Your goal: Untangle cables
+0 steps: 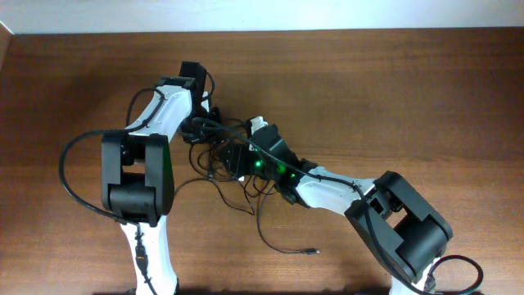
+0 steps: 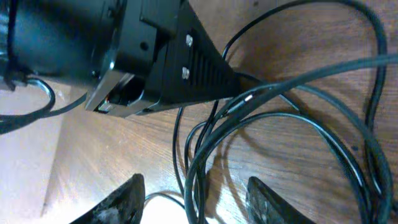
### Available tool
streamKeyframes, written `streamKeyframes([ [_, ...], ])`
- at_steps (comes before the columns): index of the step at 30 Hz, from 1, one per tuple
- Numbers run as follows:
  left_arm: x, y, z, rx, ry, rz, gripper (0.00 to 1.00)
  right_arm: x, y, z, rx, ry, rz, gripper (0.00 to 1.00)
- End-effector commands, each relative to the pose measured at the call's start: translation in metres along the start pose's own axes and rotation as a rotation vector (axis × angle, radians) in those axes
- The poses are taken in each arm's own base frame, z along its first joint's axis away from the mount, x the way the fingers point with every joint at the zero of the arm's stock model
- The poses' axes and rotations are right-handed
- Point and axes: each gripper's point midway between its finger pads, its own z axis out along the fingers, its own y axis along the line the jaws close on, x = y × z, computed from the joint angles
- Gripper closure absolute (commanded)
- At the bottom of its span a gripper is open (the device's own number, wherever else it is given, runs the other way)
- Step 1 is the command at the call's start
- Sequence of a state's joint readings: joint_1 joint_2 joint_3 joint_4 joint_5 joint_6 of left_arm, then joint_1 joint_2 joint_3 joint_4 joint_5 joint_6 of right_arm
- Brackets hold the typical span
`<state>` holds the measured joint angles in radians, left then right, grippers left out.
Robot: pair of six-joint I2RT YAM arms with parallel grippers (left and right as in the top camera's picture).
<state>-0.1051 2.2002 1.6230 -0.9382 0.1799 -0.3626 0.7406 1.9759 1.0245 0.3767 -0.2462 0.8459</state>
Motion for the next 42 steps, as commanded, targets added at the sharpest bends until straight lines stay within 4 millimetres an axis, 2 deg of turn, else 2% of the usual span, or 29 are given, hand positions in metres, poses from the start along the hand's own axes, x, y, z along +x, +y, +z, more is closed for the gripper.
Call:
streamKeyframes([
  [1, 0.006, 0.002, 0.008, -0.017, 0.023, 0.001, 0.93, -0.004, -0.004, 0.003, 0.026, -0.036, -0.003, 0.47],
  [5, 0.006, 0.002, 0.009, -0.017, 0.022, 0.001, 0.92, -0.011, 0.003, 0.003, 0.002, -0.066, -0.013, 0.46],
  [8, 0.006, 0.002, 0.009, -0.017, 0.023, 0.001, 0.92, -0.006, 0.005, 0.005, 0.028, -0.086, -0.026, 0.41],
  [12, 0.006, 0.002, 0.009, -0.017, 0.023, 0.001, 0.92, -0.001, 0.009, 0.008, 0.063, -0.122, -0.047, 0.42],
  [14, 0.006, 0.002, 0.009, -0.017, 0.023, 0.001, 0.92, 0.001, 0.006, 0.009, 0.074, -0.121, -0.049, 0.52],
  [17, 0.006, 0.002, 0.009, -0.017, 0.023, 0.001, 0.92, 0.013, -0.011, 0.016, 0.117, -0.084, -0.042, 0.55],
  [20, 0.006, 0.002, 0.009, -0.017, 0.023, 0.001, 0.92, 0.014, -0.015, 0.017, 0.123, -0.080, -0.041, 0.64],
  [21, 0.006, 0.002, 0.009, -0.017, 0.023, 0.001, 0.93, 0.016, -0.016, 0.017, 0.126, -0.073, -0.041, 0.73],
  [22, 0.006, 0.002, 0.009, -0.017, 0.023, 0.001, 0.94, 0.021, -0.020, 0.017, 0.145, -0.053, -0.038, 0.95],
  [24, 0.007, 0.000, 0.009, -0.009, 0.027, 0.000, 0.96, 0.022, -0.001, 0.011, 0.081, -0.011, -0.120, 0.96],
  [25, 0.008, -0.001, 0.008, -0.002, 0.029, 0.001, 0.96, 0.015, 0.010, 0.003, 0.063, -0.022, -0.128, 0.96],
  [27, 0.008, -0.002, 0.008, 0.005, 0.032, 0.001, 0.98, -0.002, 0.039, -0.026, 0.034, -0.053, -0.187, 0.96],
  [29, 0.009, -0.004, 0.008, 0.015, 0.036, 0.000, 0.99, -0.017, 0.067, -0.062, 0.011, -0.077, -0.211, 0.96],
  [31, 0.009, -0.004, 0.008, 0.015, 0.036, 0.000, 0.99, -0.029, 0.084, -0.094, -0.004, -0.105, -0.211, 0.96],
  [35, 0.009, -0.003, 0.008, 0.014, 0.039, 0.000, 0.99, -0.059, 0.100, -0.153, -0.008, -0.171, -0.200, 0.96],
  [36, 0.009, -0.003, 0.008, 0.014, 0.039, 0.000, 0.99, -0.064, 0.108, -0.166, -0.014, -0.184, -0.251, 0.96],
  [38, 0.009, -0.003, 0.008, 0.014, 0.039, -0.001, 0.98, -0.072, 0.125, -0.190, -0.016, -0.192, -0.296, 0.96],
  [42, 0.009, -0.003, 0.008, 0.014, 0.039, -0.001, 0.98, -0.083, 0.148, -0.224, 0.033, -0.154, -0.320, 0.96],
])
